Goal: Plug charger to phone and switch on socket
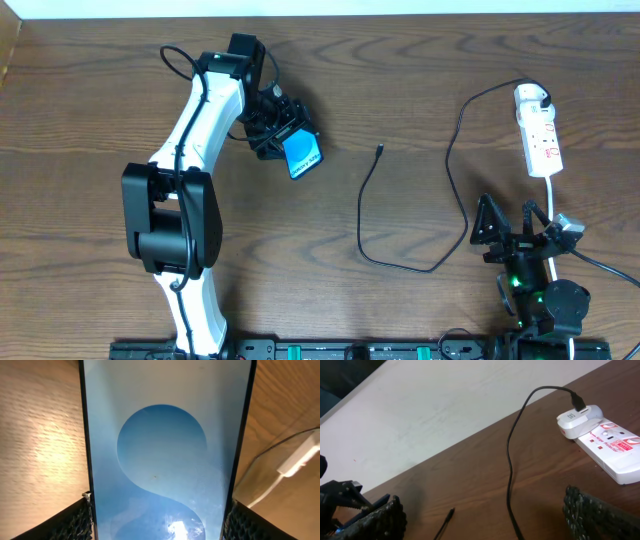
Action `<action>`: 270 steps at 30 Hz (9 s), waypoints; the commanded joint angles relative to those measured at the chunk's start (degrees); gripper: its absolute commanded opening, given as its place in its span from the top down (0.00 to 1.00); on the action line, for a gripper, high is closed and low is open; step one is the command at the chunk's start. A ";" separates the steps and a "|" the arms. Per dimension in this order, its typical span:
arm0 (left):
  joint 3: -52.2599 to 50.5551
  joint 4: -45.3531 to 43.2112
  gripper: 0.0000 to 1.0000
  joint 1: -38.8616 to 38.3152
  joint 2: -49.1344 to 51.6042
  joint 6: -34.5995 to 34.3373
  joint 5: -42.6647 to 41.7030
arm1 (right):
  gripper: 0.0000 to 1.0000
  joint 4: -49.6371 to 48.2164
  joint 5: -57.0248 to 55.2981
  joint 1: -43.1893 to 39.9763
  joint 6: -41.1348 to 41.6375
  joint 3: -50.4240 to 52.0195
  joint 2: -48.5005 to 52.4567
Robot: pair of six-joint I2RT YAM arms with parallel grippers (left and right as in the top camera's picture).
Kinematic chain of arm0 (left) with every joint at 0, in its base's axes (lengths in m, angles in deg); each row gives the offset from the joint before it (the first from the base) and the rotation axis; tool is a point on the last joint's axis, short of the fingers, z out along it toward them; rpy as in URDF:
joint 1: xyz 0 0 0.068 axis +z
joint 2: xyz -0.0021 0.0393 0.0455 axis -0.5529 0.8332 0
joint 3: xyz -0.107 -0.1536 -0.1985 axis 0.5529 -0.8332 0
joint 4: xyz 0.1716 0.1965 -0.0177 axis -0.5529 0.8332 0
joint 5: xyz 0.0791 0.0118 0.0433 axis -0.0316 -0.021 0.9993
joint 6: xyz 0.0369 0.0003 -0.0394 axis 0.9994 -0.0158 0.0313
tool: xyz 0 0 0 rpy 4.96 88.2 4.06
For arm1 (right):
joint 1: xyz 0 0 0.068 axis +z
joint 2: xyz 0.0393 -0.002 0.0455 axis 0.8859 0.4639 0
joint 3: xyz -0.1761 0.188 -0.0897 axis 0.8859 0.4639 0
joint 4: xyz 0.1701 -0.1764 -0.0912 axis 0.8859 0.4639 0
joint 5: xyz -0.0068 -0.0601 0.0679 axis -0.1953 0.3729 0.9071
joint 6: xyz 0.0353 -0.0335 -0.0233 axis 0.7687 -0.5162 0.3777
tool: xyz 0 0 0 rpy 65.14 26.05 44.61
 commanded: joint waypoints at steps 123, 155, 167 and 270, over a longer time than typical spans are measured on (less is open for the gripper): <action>0.44 -1.49 0.27 0.28 -1.31 -38.36 -18.36 | 0.15 15.74 12.37 21.09 -2.14 -66.53 79.47; 0.44 -2.23 0.27 -0.46 -1.31 -38.34 -18.38 | 0.43 14.71 7.61 37.81 7.41 -73.37 96.56; 0.44 -2.23 0.27 -0.46 -1.31 -38.34 -18.38 | 0.58 16.09 1.62 40.17 8.48 -73.37 97.94; 0.44 -54.14 0.93 -0.46 -1.31 -56.39 -18.58 | 0.98 -16.06 5.95 31.21 70.38 -73.42 96.98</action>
